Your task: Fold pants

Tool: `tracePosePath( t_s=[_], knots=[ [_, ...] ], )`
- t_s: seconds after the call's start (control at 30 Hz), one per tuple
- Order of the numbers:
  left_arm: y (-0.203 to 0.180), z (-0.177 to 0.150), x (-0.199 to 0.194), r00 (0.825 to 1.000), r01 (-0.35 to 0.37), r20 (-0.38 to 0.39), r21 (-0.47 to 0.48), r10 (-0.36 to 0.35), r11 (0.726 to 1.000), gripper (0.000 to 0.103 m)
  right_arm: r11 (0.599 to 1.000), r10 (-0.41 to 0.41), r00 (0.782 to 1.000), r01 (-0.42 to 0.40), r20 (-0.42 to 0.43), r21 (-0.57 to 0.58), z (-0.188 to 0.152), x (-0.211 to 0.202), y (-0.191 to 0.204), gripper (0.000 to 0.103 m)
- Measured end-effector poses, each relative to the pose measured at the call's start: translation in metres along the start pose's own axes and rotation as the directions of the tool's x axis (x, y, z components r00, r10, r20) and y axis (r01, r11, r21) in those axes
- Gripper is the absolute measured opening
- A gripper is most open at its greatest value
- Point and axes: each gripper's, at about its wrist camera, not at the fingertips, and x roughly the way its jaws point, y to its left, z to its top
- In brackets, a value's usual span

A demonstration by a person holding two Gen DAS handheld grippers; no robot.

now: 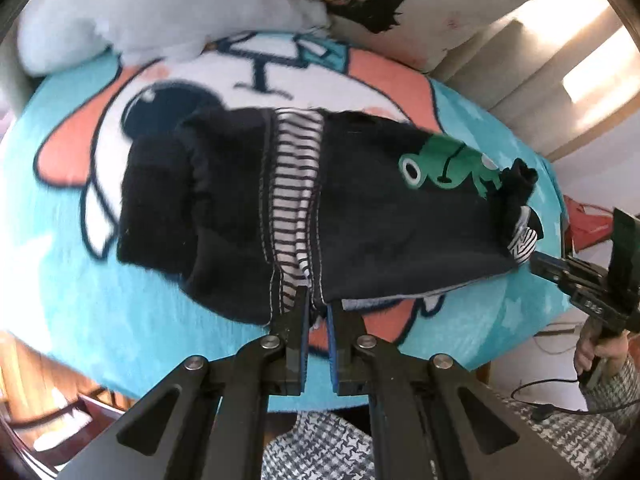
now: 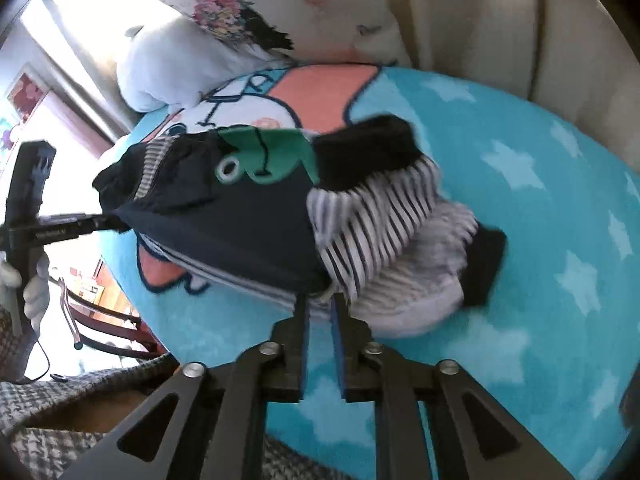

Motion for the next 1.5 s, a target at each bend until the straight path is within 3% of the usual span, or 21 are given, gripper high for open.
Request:
tracePosePath(
  t_s=[0.07, 0.13, 0.2, 0.33, 0.43, 0.47, 0.5, 0.53, 0.6, 0.7, 0.8, 0.9, 1.0, 1.1, 1.2, 1.3, 1.43, 1.5],
  knots=[
    [0.003, -0.007, -0.006, 1.0, 0.013, 0.005, -0.023, -0.013, 1.0, 0.008, 0.999, -0.001, 0.999, -0.001, 0.039, 0.046, -0.003, -0.016, -0.008, 0.034],
    [0.005, -0.013, -0.016, 1.0, 0.008, 0.007, -0.042, -0.008, 0.999, 0.009, 0.996, -0.041, 0.993, 0.033, 0.112, 0.077, -0.001, -0.036, -0.017, 0.055],
    [0.006, -0.02, -0.025, 1.0, 0.001, 0.018, -0.049, -0.001, 0.999, 0.009, 0.995, -0.062, 0.983, 0.048, 0.171, 0.085, 0.007, -0.047, -0.019, 0.063],
    [0.013, -0.028, -0.045, 0.999, -0.002, 0.049, -0.091, 0.007, 0.996, 0.009, 0.995, -0.089, 0.972, 0.077, 0.219, 0.063, 0.034, -0.039, -0.002, 0.068],
    [0.022, -0.028, -0.052, 0.998, -0.006, 0.068, -0.139, 0.015, 0.99, 0.009, 0.984, -0.175, 0.963, 0.174, 0.205, 0.024, 0.051, -0.008, 0.022, 0.065],
    [0.023, -0.028, -0.052, 0.997, -0.011, 0.071, -0.147, 0.022, 0.989, 0.009, 0.98, -0.196, 0.961, 0.196, 0.195, 0.022, 0.055, 0.001, 0.025, 0.054],
    [0.024, -0.027, -0.053, 0.997, -0.019, 0.075, -0.156, 0.032, 0.988, 0.009, 0.979, -0.203, 0.96, 0.202, 0.193, 0.025, 0.056, 0.004, 0.025, 0.013],
    [0.025, -0.027, -0.054, 0.996, -0.025, 0.084, -0.166, 0.039, 0.986, 0.009, 0.979, -0.204, 0.963, 0.198, 0.174, 0.048, 0.057, 0.008, 0.02, 0.006],
    [0.027, -0.027, -0.053, 0.995, -0.022, 0.095, -0.182, 0.04, 0.983, 0.009, 0.98, -0.173, 0.969, 0.152, 0.177, 0.128, 0.052, 0.002, 0.005, 0.006],
    [0.035, -0.027, -0.048, 0.995, -0.01, 0.098, -0.228, 0.033, 0.974, 0.009, 0.968, -0.181, 0.968, 0.143, 0.174, 0.207, 0.037, -0.009, -0.022, 0.006],
    [0.046, -0.026, -0.042, 0.996, 0.0, 0.09, -0.279, 0.026, 0.96, 0.009, 0.926, -0.187, 0.974, 0.131, 0.128, 0.354, 0.012, -0.015, -0.065, 0.008],
    [0.056, -0.023, -0.043, 0.995, 0.013, 0.1, -0.333, 0.022, 0.943, 0.009, 0.866, -0.179, 0.978, 0.104, 0.109, 0.489, -0.014, -0.023, -0.102, 0.02],
    [0.061, -0.021, -0.048, 0.992, 0.016, 0.126, -0.365, 0.032, 0.931, 0.009, 0.828, -0.203, 0.967, 0.087, 0.151, 0.553, -0.032, -0.042, -0.118, 0.033],
    [0.062, -0.022, -0.053, 0.988, 0.008, 0.148, -0.378, 0.052, 0.926, 0.011, 0.81, -0.243, 0.949, 0.084, 0.203, 0.581, -0.039, -0.061, -0.124, 0.035],
    [0.065, -0.022, -0.056, 0.985, 0.001, 0.156, -0.404, 0.068, 0.915, 0.011, 0.838, -0.23, 0.932, 0.043, 0.28, 0.545, -0.033, -0.075, -0.11, 0.035],
    [0.066, -0.017, -0.06, 0.981, 0.012, 0.18, -0.41, 0.068, 0.912, 0.012, 0.89, -0.133, 0.929, -0.041, 0.345, 0.454, -0.019, -0.082, -0.085, 0.035],
    [0.049, 0.004, -0.066, 0.973, 0.004, 0.22, -0.324, 0.071, 0.946, 0.012, 0.938, -0.039, 0.946, -0.076, 0.321, 0.338, 0.004, -0.065, -0.052, 0.035],
    [0.042, 0.015, -0.064, 0.972, 0.01, 0.229, -0.272, 0.055, 0.962, 0.019, 0.947, -0.056, 0.957, -0.04, 0.285, 0.32, 0.013, -0.05, -0.047, 0.035]
  ],
)
